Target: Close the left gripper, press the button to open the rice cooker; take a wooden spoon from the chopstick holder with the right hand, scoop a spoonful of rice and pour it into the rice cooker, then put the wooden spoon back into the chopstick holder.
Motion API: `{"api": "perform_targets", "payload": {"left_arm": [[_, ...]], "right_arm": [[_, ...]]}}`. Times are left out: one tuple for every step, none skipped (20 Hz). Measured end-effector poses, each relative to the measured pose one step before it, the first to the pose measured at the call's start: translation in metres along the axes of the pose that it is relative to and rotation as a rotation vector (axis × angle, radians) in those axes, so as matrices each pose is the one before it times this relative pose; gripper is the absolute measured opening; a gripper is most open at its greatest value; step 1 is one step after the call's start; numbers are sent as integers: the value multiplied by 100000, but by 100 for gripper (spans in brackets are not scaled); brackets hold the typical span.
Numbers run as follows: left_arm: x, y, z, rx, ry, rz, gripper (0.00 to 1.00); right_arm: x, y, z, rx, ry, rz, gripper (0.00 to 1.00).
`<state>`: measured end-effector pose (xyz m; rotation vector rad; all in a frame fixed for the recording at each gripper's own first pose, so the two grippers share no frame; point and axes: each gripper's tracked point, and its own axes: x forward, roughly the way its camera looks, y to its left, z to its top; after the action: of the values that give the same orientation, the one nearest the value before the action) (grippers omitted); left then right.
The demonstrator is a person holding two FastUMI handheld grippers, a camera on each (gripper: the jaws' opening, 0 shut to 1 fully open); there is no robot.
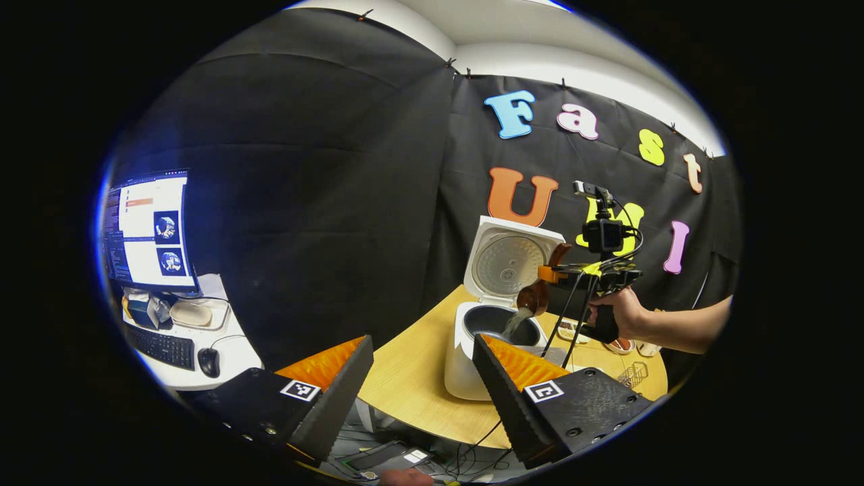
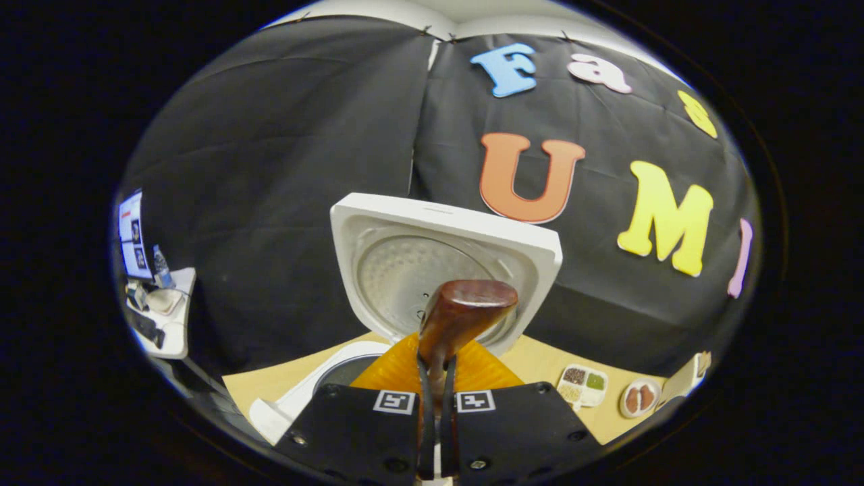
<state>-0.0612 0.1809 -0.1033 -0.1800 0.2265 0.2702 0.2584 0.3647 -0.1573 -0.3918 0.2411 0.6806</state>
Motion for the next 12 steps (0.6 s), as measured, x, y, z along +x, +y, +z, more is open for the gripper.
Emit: {"api": "perform_targets", "payload": {"left_arm": [[-39, -96, 75, -126, -183, -175, 94], [-39, -51, 12, -278, -156, -269, 94], [20, -62, -7, -223, -45, -276, 94], [102, 107, -20, -107, -32, -170, 94], [94, 65, -27, -34, -28, -208, 94], [7, 15, 11, -21, -9, -187, 94], [127, 58, -77, -50, -16, -222, 94], [56, 19, 31, -66, 44, -132, 94], [2, -124, -55, -120, 73, -190, 94], [24, -129, -21, -98, -47, -198, 94], [43, -52, -38, -60, 18, -89, 94], [-52, 60, -53, -71, -52, -141, 94]], "right_arm": [[-216, 258, 524, -5628, -1418, -195, 9], [-208, 320, 452, -6016, -1636, 59, 9], [-122, 387, 205, -4833, -1225, 303, 9], [-176, 511, 353, -5388, -1317, 464, 9], [-162, 372, 414, -5343, -1354, 375, 9], [-254, 497, 504, -5394, -1664, 603, 9], [-160, 471, 298, -4421, -1449, 770, 9], [-163, 433, 301, -3656, -1353, 746, 9], [-242, 665, 62, -3016, -1168, 646, 9], [-154, 388, 172, -2138, -805, 645, 9], [-40, 284, 163, -1038, -484, 645, 9], [-259, 185, 145, -103, -133, 459, 9]]}}
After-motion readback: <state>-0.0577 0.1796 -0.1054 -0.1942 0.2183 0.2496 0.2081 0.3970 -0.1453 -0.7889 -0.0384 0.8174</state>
